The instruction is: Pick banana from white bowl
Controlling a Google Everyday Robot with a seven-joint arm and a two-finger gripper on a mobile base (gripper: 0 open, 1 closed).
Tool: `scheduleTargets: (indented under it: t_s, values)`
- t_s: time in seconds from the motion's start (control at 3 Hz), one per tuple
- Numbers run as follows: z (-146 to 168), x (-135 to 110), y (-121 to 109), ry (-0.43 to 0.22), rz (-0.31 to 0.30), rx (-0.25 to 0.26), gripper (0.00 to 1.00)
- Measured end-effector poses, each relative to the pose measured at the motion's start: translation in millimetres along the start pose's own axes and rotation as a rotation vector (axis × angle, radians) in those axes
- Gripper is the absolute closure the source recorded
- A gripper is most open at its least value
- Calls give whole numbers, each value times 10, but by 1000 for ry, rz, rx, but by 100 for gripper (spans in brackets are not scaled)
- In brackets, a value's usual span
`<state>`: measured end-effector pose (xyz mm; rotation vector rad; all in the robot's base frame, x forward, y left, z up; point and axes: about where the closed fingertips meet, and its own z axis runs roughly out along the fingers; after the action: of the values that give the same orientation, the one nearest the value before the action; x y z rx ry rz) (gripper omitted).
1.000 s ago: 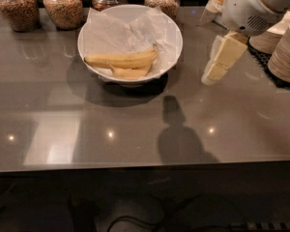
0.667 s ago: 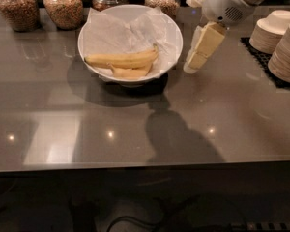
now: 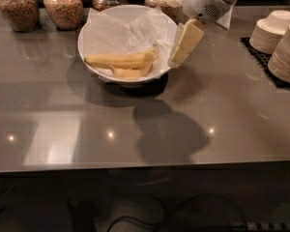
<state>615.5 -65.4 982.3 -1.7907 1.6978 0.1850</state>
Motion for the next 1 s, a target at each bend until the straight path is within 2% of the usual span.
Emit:
scheduleTargets:
  t_s: [0.33,1.0]
  values:
    - [101,50,-41,7,-38,-6,0]
    - [612,29,-285,-27,-179,-70,0]
